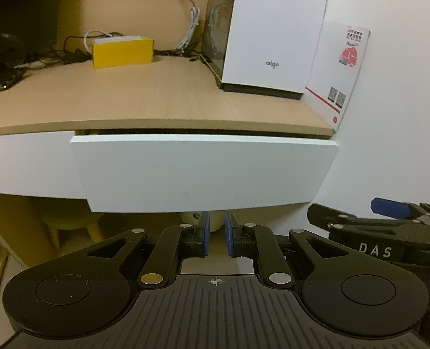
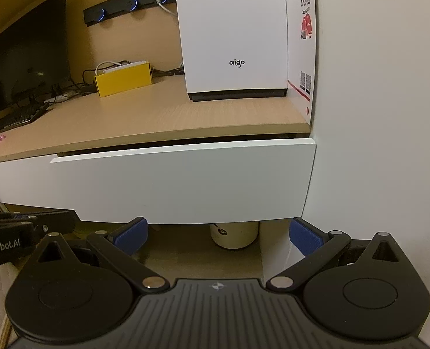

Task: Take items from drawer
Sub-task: 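Move both tools down toward the closed white drawer front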

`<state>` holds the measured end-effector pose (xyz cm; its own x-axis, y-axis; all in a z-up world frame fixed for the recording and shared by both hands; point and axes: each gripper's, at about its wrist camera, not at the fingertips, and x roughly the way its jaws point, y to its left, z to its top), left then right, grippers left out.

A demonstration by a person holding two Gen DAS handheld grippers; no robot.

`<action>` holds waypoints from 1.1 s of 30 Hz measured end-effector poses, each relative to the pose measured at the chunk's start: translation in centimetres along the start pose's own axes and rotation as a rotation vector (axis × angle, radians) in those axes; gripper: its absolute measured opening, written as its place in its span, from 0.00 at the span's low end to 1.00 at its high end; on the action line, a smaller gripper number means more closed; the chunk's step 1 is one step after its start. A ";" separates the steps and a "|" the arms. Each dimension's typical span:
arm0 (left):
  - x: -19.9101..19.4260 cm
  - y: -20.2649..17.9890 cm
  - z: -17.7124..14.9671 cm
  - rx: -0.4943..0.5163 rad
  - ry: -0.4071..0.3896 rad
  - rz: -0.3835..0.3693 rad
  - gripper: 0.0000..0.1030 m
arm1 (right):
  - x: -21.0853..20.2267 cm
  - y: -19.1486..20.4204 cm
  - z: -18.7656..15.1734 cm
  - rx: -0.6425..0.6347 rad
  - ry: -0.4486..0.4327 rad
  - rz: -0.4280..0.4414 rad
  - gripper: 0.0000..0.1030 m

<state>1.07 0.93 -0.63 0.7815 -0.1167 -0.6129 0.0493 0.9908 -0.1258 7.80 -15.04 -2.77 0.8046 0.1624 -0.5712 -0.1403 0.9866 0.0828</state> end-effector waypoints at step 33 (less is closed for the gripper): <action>8.2 19.1 10.8 -0.216 0.094 -0.002 0.14 | 12.5 11.4 8.4 -0.085 0.082 -0.100 1.00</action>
<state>15.16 19.68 0.35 0.7194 -0.1341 -0.6816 -0.0915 0.9544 -0.2843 21.08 -1.61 -2.10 0.7674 0.0585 -0.6385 -0.1134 0.9925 -0.0454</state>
